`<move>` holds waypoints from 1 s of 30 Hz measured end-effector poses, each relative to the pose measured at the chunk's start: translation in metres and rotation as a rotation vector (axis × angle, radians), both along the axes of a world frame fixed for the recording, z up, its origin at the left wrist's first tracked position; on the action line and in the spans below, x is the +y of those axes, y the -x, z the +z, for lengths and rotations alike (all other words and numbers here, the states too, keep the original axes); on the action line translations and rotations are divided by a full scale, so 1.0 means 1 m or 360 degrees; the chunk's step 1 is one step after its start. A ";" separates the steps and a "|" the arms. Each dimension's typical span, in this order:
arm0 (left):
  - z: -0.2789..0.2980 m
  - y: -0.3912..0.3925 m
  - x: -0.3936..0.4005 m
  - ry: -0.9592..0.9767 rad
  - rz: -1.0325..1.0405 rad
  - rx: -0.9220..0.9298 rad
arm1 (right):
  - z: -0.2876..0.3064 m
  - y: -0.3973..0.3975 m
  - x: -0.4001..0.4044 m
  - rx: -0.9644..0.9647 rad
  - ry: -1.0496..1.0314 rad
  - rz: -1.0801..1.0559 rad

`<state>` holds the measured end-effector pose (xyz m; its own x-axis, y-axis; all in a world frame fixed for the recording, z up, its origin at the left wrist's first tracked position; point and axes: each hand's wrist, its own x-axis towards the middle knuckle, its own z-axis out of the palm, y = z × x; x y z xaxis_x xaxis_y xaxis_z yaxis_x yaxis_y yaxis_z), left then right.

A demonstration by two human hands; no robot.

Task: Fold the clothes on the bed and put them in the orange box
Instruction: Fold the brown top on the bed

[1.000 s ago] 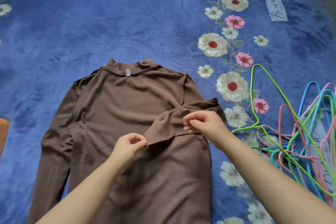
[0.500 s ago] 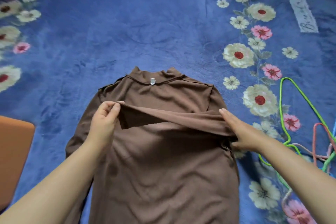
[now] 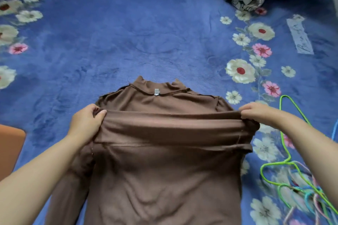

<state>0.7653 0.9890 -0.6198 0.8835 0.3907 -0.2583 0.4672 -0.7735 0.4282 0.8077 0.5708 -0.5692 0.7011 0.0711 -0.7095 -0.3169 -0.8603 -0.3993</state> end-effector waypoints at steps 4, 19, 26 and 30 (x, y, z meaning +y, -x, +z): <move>-0.014 -0.009 -0.004 -0.0115 -0.0087 0.0105 | -0.022 -0.011 0.009 -0.0076 0.0540 0.0458; -0.036 -0.018 -0.037 -0.0344 0.0038 0.0153 | -0.064 -0.001 -0.030 0.0095 -0.0248 0.0070; -0.054 0.007 -0.106 -0.0389 -0.1121 -0.0272 | -0.080 -0.006 -0.037 -0.0009 0.0138 0.0428; -0.072 0.021 -0.146 -0.0495 -0.1416 0.0110 | -0.058 -0.014 -0.039 -0.0096 -0.0821 -0.0485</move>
<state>0.7441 0.8434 -0.6917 0.8769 -0.3596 -0.3189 -0.3332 -0.9330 0.1358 0.8219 0.5322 -0.6268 0.7819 0.1853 -0.5952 -0.4826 -0.4246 -0.7661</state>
